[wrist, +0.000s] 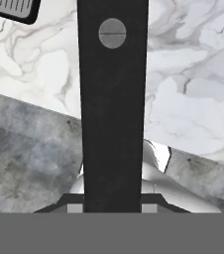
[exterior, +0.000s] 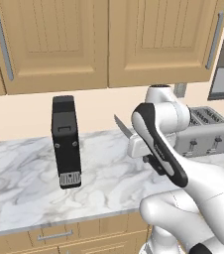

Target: Move the cutting board and knife to the sink. Then move spray from the cabinet to the counter.

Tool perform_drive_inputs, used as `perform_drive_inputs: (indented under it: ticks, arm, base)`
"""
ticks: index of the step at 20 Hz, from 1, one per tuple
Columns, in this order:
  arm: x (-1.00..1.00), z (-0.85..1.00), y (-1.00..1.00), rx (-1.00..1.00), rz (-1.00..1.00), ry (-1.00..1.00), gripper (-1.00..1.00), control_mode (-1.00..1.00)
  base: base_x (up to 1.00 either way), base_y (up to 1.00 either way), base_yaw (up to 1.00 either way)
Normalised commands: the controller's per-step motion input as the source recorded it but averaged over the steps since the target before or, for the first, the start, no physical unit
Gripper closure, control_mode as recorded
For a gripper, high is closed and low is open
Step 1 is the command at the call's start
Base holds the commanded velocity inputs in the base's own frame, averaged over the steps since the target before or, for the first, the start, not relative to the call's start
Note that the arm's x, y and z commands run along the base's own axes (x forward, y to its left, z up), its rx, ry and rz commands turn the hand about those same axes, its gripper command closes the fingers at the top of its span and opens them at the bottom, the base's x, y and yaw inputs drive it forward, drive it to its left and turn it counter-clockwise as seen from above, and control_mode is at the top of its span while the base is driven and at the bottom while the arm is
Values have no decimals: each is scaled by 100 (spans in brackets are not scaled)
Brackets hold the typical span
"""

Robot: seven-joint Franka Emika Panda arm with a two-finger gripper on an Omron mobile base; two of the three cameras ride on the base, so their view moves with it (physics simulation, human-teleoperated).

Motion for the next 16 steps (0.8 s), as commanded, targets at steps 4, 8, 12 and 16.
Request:
perform_drive_inputs:
  ticks: [4,8,12,16]
  arm:
    - [0,0,0,0,0,0,100,-100]
    - [0,0,0,0,0,0,100,100]
    - [0,0,0,0,0,0,100,100]
    - [0,0,0,0,0,0,100,100]
  base:
    - [0,0,0]
    - [-2,0,0]
    - [-55,-2,0]
    - [-56,-36,0]
